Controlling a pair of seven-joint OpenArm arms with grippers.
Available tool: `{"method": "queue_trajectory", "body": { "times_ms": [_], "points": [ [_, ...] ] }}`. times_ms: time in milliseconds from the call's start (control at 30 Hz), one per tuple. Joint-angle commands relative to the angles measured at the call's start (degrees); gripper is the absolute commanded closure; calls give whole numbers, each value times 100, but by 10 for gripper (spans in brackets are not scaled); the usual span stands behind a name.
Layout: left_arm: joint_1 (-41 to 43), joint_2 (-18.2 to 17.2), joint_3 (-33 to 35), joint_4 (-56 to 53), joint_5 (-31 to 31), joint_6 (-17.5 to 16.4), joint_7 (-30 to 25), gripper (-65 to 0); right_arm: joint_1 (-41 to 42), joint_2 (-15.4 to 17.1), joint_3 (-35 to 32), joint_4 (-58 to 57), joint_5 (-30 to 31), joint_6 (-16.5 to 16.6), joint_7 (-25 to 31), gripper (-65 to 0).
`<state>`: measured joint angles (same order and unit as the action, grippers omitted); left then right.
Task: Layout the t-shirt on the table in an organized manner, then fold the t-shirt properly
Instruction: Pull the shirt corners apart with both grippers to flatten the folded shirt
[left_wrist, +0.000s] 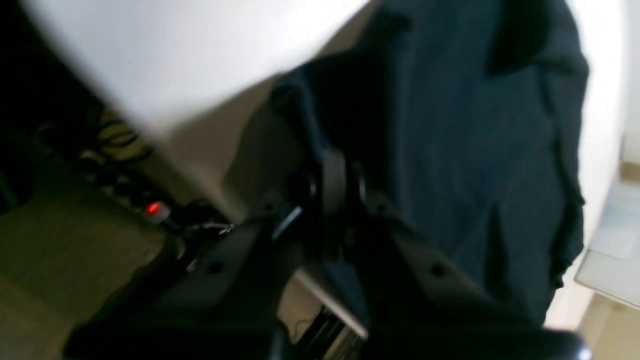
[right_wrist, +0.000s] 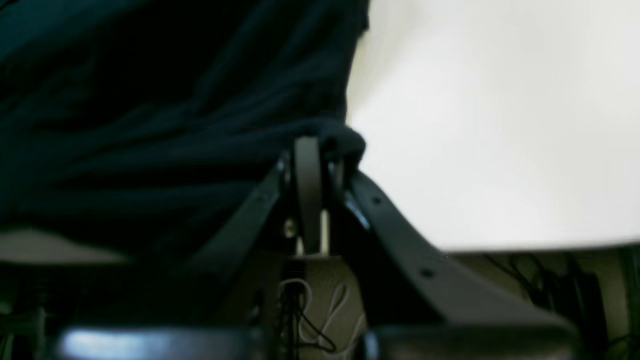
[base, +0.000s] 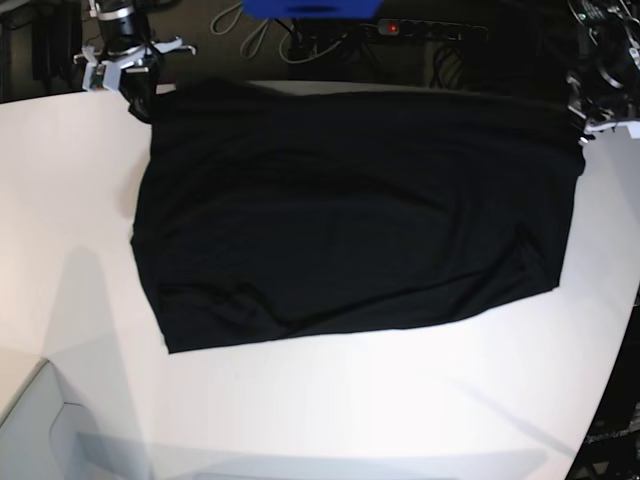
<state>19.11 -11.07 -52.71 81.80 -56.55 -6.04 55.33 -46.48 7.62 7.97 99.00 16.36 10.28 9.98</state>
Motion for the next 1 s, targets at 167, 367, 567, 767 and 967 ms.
{"method": "queue_trajectory", "body": {
  "times_ms": [167, 367, 567, 767, 967],
  "points": [
    [-245, -102, -43, 79, -54, 2, -43, -5, -614, 34, -194, 82, 30, -4, 730, 0],
    [-369, -111, -35, 115, -90, 2, -43, -5, -710, 34, -485, -111, 30, -4, 721, 0],
    [-316, -111, -43, 132, -116, 2, -43, -6, -807, 34, -766, -199, 30, -4, 721, 0],
    [-245, -111, -43, 79, -116, 2, -43, -6, -833, 289, -1249, -269, 21, -4, 721, -48],
    [-281, -111, -52, 106, -116, 2, 317, -108, -763, 790, -1759, -577, 39, -4, 756, -235]
  ]
}}
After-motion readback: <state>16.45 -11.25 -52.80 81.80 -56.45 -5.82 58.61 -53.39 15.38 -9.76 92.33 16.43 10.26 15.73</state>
